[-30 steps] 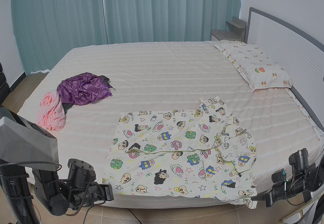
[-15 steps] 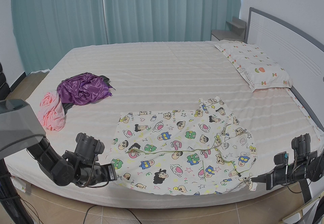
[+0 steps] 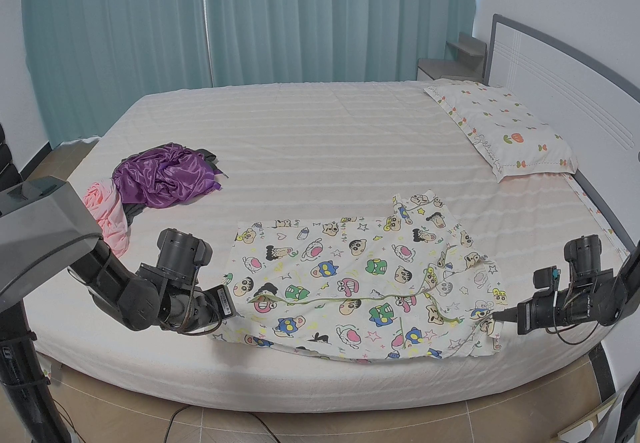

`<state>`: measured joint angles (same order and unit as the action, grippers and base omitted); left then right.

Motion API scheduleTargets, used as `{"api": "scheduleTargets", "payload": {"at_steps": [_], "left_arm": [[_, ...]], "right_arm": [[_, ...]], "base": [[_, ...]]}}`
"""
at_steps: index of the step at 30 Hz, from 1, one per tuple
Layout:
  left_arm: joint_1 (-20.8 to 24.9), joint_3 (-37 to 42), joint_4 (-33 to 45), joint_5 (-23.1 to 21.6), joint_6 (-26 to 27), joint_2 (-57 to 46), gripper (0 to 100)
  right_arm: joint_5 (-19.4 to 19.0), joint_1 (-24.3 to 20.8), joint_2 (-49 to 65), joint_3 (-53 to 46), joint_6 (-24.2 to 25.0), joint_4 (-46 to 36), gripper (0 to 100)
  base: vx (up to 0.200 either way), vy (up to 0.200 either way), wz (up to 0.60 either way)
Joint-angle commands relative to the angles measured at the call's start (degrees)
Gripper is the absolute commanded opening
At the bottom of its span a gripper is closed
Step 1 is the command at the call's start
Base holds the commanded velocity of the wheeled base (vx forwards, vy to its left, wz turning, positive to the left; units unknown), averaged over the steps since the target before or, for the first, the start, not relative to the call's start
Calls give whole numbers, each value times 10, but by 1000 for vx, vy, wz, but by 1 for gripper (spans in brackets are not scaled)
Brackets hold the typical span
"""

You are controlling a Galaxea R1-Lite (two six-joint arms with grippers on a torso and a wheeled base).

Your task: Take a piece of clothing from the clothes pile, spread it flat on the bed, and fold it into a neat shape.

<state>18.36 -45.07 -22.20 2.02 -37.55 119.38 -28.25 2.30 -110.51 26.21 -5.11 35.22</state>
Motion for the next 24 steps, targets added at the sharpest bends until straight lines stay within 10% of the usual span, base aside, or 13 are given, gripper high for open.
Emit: {"api": "scheduleTargets", "payload": {"at_steps": [1, 24], "left_arm": [[-4, -21, 0, -1, -1, 14, 0], [-21, -134, -6, 5, -110, 73, 0]], "right_arm": [[8, 9, -41, 35, 3, 0, 0], [44, 10, -107, 149, 82, 9, 0]], "base": [[0, 0, 0], [0, 0, 0]]}}
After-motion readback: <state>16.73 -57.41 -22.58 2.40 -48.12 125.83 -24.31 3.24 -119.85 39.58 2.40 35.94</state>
